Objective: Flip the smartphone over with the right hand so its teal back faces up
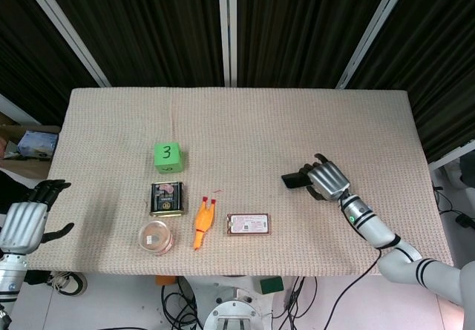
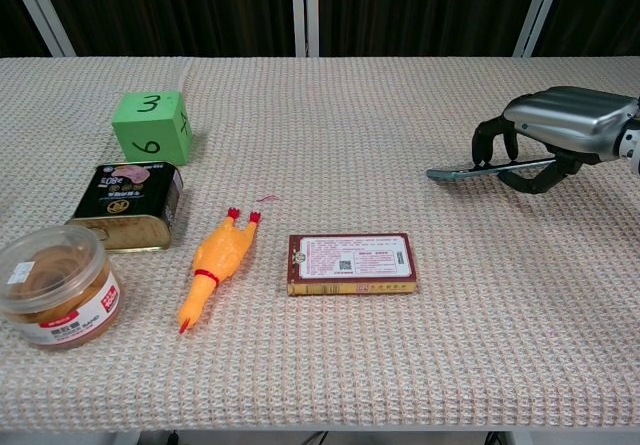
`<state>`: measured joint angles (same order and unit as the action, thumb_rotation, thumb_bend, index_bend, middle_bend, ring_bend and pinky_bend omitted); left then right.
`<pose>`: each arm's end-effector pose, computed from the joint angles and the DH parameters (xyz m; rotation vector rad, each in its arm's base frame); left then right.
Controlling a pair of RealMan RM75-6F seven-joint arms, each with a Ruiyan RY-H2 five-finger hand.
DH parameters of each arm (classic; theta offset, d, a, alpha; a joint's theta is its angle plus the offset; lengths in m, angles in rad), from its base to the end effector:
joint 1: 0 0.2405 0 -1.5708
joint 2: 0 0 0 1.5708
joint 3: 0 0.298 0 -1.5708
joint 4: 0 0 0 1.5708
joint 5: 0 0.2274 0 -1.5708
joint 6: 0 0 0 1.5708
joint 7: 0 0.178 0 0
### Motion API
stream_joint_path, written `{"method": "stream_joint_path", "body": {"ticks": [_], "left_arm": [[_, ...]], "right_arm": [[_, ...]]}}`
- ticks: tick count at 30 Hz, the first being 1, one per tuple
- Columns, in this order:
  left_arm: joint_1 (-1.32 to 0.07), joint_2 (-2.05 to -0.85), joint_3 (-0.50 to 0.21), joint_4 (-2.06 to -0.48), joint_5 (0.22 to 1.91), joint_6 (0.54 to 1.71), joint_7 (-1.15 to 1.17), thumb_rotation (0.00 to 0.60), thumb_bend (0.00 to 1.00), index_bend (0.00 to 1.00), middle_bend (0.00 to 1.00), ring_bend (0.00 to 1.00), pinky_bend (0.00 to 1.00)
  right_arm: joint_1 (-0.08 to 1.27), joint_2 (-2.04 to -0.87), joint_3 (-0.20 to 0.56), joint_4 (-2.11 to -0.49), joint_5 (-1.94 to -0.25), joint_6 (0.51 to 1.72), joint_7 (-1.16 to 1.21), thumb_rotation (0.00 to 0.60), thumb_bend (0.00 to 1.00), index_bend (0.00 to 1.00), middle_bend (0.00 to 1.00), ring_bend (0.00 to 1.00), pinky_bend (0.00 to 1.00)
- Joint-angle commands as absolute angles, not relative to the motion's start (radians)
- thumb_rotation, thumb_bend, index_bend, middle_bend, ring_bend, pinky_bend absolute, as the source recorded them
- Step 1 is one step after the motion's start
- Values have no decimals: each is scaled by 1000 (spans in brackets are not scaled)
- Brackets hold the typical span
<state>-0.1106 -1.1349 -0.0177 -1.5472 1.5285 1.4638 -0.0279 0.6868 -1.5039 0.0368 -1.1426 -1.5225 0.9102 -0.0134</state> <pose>-0.3624 0.2225 0.1517 -1.4541 -0.8982 -0.8893 -0.2619 -0.4106 -0.0272 2.0589 -0.7249 0.7652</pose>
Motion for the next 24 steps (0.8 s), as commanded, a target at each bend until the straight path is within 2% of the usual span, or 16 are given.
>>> {"method": "stream_joint_path", "body": {"ticks": [1, 9, 15, 17, 18, 19, 20, 21, 23, 24], "left_arm": [[-112, -1136, -18, -1546, 1526, 1461, -30, 600, 112, 209, 191, 152, 346], [-115, -1138, -21, -1537, 1517, 1452, -37, 600, 111, 208, 191, 152, 347], [-116, -1136, -23, -1532, 1508, 1444, -42, 600, 111, 208, 191, 152, 347], [-118, -1135, -24, -1530, 1505, 1441, -44, 600, 111, 208, 191, 152, 347], [-118, -1135, -25, -1529, 1504, 1440, -45, 600, 111, 208, 191, 152, 347], [-119, -1135, -26, -1528, 1503, 1438, -45, 600, 112, 208, 191, 152, 347], [-120, -1135, -26, -1527, 1501, 1436, -46, 600, 112, 207, 191, 152, 347], [-121, -1135, -26, -1526, 1499, 1434, -47, 600, 111, 207, 191, 152, 347], [-122, -1136, -27, -1523, 1496, 1429, -48, 600, 111, 207, 191, 152, 348], [-123, -1136, -28, -1522, 1495, 1428, -49, 600, 111, 208, 191, 152, 348]], "right_arm": [[696, -1495, 37, -1149, -1526, 903, -13, 600, 918, 699, 567, 492, 270], [748, -1488, 77, -1137, -1485, 834, 40, 600, 919, 760, 643, 563, 334], [796, -1516, 101, -1062, -1453, 763, 104, 600, 920, 749, 641, 575, 340], [812, -1524, 107, -1031, -1441, 731, 143, 600, 924, 668, 597, 541, 333], [819, -1527, 109, -1016, -1437, 717, 161, 600, 915, 592, 557, 497, 317], [825, -1532, 112, -998, -1433, 707, 174, 600, 880, 438, 474, 403, 267], [831, -1541, 115, -972, -1429, 697, 189, 600, 851, 326, 411, 332, 220], [834, -1549, 117, -952, -1427, 696, 199, 600, 785, 166, 299, 213, 135], [837, -1570, 121, -907, -1435, 718, 219, 600, 680, 11, 107, 44, 20], [835, -1581, 122, -889, -1441, 741, 230, 599, 623, 0, 32, 3, 0]]}}
